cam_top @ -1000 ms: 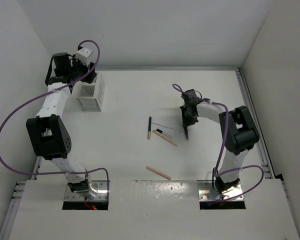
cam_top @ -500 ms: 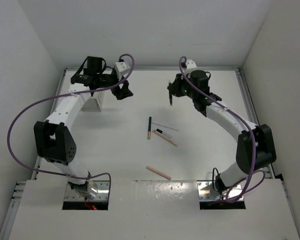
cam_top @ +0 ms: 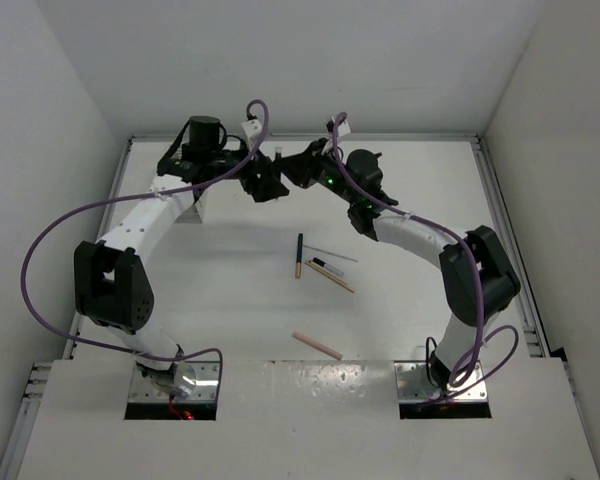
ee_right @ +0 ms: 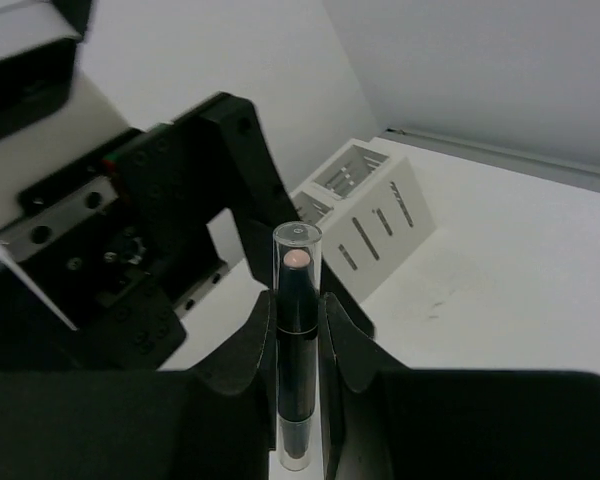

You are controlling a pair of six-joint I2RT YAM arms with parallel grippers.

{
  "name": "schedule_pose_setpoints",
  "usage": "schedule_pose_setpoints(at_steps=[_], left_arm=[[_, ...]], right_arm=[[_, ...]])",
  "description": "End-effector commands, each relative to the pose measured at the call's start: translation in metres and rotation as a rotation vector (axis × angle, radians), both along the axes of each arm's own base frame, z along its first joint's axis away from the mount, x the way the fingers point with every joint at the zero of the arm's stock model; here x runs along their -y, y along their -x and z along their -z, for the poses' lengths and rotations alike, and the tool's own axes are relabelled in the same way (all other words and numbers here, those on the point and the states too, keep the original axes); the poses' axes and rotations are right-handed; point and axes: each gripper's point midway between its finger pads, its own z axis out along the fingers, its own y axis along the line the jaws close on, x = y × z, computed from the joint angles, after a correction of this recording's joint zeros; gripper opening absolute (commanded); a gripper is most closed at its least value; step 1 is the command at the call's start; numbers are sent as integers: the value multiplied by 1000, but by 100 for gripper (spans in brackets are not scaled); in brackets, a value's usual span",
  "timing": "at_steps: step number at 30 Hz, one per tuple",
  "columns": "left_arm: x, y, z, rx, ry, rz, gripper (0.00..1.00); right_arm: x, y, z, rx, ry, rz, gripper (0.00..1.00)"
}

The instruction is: Organize the makeup

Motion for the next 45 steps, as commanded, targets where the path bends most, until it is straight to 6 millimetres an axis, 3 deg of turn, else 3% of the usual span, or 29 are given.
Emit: schedule_pose_setpoints(at_steps=[1, 2, 5, 6, 8, 13, 15, 16, 17, 19, 20, 22, 23, 25, 27, 29, 30, 32, 33, 34, 36, 38, 43, 44, 45], left_arm=[[4, 1, -27, 43, 72, -4, 83], [0, 0, -22, 31, 69, -13, 81], [-5, -3, -15, 22, 63, -33, 59], [-5, -6, -17, 30, 68, -44, 42], [-10, -8, -20, 29, 79, -61, 23], [-19, -15, -21, 31, 80, -100, 7], [-19, -16, -20, 32, 77, -108, 0], [-25, -21, -25, 54, 74, -136, 0], [-30, -24, -25, 56, 70, -157, 0], [-48, -38, -25, 74, 56, -230, 0], [-57, -45, -27, 89, 53, -264, 0], [-80, -63, -33, 142, 43, -337, 0], [-109, -79, -28, 157, 12, -433, 0], [-140, -99, -35, 231, -35, -520, 0], [-187, -125, -39, 321, -101, -657, 0], [-222, -142, -45, 386, -122, -742, 0], [-233, -152, -38, 397, -140, -760, 0], [-246, -162, -29, 411, -158, -774, 0], [-257, -169, -37, 457, -175, -790, 0], [-258, -176, -19, 432, -181, -788, 0], [-275, -184, -17, 440, -196, -819, 0], [-281, -190, 6, 398, -208, -824, 0], [-287, -193, 41, 371, -243, -807, 0], [-287, -192, 44, 370, -243, -807, 3], [-287, -193, 50, 359, -245, -805, 12]], right_arm=[[-10, 10, -62, 145, -120, -49, 0], [-11, 11, -60, 141, -120, -52, 0], [-14, 14, -57, 129, -120, -61, 0], [-15, 15, -56, 121, -117, -63, 0], [-16, 16, -49, 108, -106, -65, 0], [-16, 15, -34, 77, -84, -61, 0], [-17, 14, -29, 70, -79, -65, 22], [-15, 13, -26, 65, -76, -66, 33], [-16, 13, -23, 61, -72, -67, 64], [-10, 8, -19, 53, -66, -47, 94], [-2, 2, -15, 41, -60, -27, 100], [15, -6, -14, 22, -57, 37, 100], [26, -13, -10, 6, -45, 72, 100], [52, -20, 6, -38, -3, 149, 100], [61, -19, 15, -25, 64, 167, 100], [75, -18, 37, -31, 217, 188, 100], [78, -18, 45, -43, 259, 198, 100], [90, -13, 75, -92, 399, 199, 100], [95, -11, 83, -118, 422, 204, 100], [100, -7, 93, -134, 448, 208, 100], [106, -6, 99, -138, 467, 213, 100], [113, -3, 108, -151, 491, 220, 100], [130, 15, 141, -246, 644, 178, 100], [131, 15, 140, -235, 671, 166, 100], [135, 19, 145, -257, 699, 162, 100]])
